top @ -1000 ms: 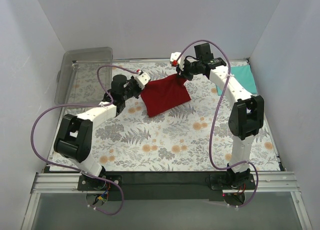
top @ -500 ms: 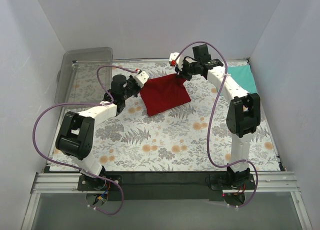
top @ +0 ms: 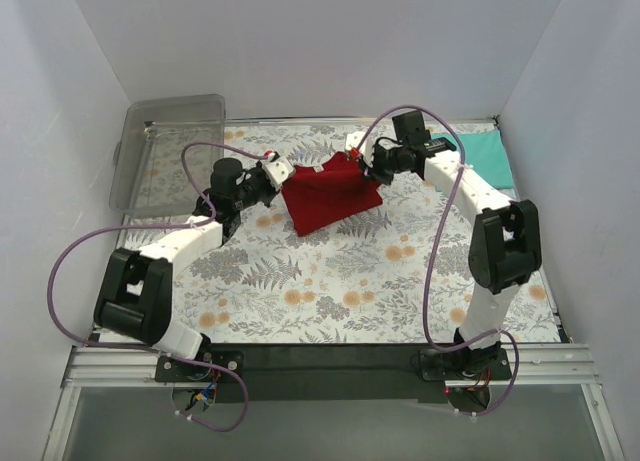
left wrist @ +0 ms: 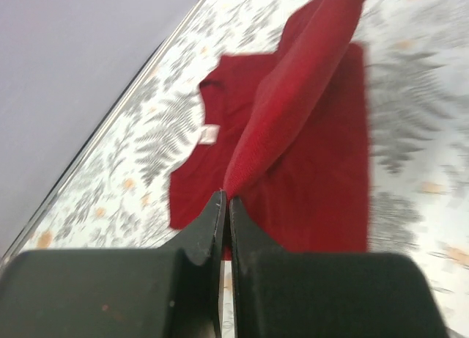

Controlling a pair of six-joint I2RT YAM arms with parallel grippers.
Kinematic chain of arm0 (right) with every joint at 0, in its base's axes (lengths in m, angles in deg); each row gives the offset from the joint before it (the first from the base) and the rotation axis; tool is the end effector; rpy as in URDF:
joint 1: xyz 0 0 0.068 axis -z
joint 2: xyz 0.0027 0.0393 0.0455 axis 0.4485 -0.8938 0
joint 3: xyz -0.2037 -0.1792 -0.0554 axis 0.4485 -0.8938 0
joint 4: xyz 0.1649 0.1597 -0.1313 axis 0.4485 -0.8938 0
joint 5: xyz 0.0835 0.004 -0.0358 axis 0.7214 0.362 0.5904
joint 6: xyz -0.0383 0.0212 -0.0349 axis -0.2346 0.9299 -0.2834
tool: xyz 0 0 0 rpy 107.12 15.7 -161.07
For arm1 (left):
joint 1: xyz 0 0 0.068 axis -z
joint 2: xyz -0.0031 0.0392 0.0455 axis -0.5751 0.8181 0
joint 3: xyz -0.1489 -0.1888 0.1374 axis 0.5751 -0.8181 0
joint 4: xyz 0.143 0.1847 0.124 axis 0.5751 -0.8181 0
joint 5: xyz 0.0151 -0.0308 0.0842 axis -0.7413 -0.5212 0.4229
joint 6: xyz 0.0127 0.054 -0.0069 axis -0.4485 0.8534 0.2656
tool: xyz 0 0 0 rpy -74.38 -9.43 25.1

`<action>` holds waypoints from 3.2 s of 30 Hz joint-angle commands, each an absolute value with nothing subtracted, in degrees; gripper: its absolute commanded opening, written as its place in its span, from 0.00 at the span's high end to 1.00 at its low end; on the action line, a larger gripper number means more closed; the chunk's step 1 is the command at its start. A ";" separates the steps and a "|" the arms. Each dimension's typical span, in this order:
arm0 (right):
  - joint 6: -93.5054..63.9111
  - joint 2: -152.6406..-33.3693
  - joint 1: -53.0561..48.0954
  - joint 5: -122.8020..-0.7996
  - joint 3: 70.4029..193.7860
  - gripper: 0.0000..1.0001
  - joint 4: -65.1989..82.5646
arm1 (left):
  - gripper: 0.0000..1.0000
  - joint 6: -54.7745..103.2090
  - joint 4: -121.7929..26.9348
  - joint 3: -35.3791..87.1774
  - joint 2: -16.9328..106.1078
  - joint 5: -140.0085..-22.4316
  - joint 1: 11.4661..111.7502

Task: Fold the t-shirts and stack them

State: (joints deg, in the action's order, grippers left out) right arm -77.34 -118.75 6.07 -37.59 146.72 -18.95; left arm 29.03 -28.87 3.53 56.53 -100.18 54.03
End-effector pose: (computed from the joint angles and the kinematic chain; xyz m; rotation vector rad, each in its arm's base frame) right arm 0.3940 0.1697 0.2817 -1.5762 1.5801 0.3242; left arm 0.3202 -0.1284 0.2463 0.5318 1.8239 -0.7497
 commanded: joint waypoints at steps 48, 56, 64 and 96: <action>-112.82 -83.73 13.98 -32.35 99.00 0.40 -34.04 | 0.41 14.35 -49.27 -18.06 30.62 -83.25 95.48; -122.68 -83.38 18.56 -32.97 92.68 0.52 -37.22 | 0.43 15.93 -48.74 -18.58 35.36 -74.20 102.95; -122.42 -85.92 18.47 -31.74 91.53 0.55 -35.64 | 0.44 15.50 -46.02 -19.29 39.84 -68.39 105.95; -116.09 -91.99 18.65 -34.90 89.77 0.71 -26.84 | 0.77 10.66 -40.30 -23.59 43.37 -64.96 106.74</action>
State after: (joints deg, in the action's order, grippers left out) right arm -115.02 -90.64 18.44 -29.94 91.86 -29.07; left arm 11.02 -39.03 -22.54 45.56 -65.71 106.48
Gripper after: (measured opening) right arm 0.301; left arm 0.238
